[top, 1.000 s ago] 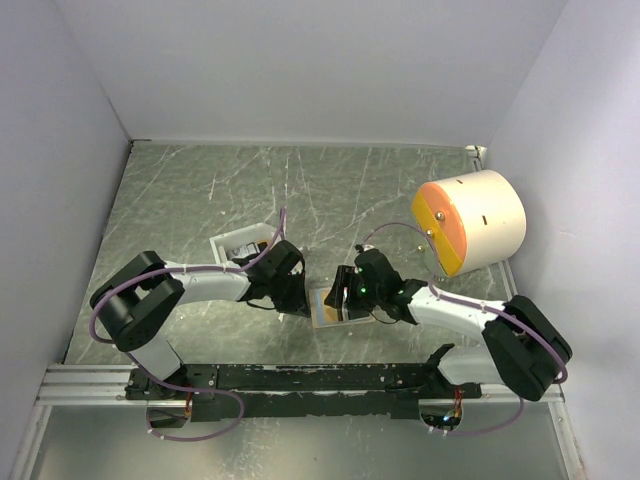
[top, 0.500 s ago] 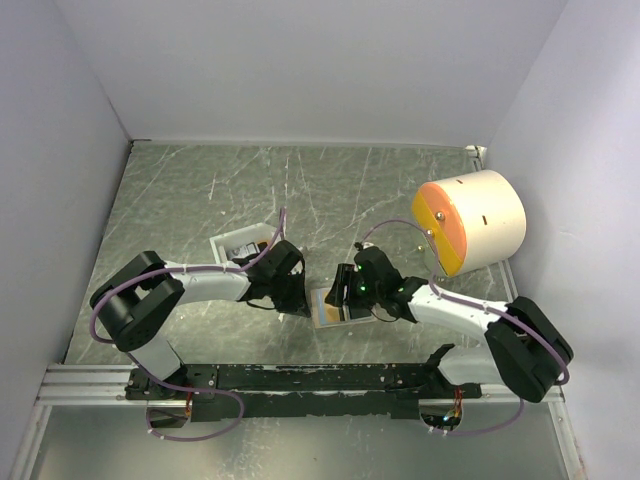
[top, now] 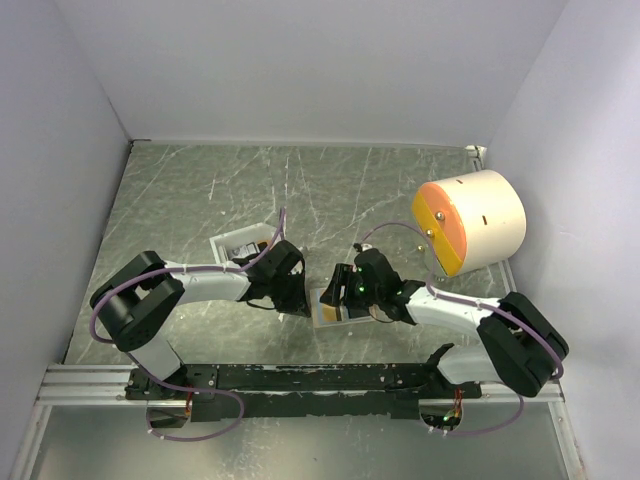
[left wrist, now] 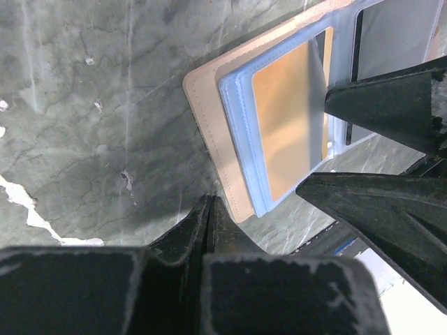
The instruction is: Put the credit cards into the card holder
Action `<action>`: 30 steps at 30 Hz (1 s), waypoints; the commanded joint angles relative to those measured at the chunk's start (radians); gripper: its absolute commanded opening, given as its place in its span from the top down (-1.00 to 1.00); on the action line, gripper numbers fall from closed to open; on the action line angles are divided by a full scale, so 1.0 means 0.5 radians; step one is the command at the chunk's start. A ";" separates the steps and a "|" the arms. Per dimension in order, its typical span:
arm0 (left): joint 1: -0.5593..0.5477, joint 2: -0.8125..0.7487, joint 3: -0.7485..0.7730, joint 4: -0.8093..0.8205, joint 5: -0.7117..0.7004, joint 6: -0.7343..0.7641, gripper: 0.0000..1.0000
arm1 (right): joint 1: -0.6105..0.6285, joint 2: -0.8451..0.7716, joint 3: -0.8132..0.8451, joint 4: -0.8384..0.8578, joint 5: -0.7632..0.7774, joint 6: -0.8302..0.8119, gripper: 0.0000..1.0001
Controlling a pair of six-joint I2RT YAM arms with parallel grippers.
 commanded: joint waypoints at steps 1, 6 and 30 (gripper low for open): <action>-0.013 0.077 -0.028 -0.024 -0.045 0.015 0.86 | 0.009 -0.028 -0.091 0.189 -0.092 0.047 -0.22; -0.013 0.093 -0.024 -0.010 -0.030 0.015 0.86 | 0.009 -0.021 -0.131 0.275 -0.138 0.054 -0.22; -0.013 -0.017 0.082 0.087 0.028 -0.147 0.35 | 0.006 -0.427 0.058 -0.574 0.502 -0.108 -0.12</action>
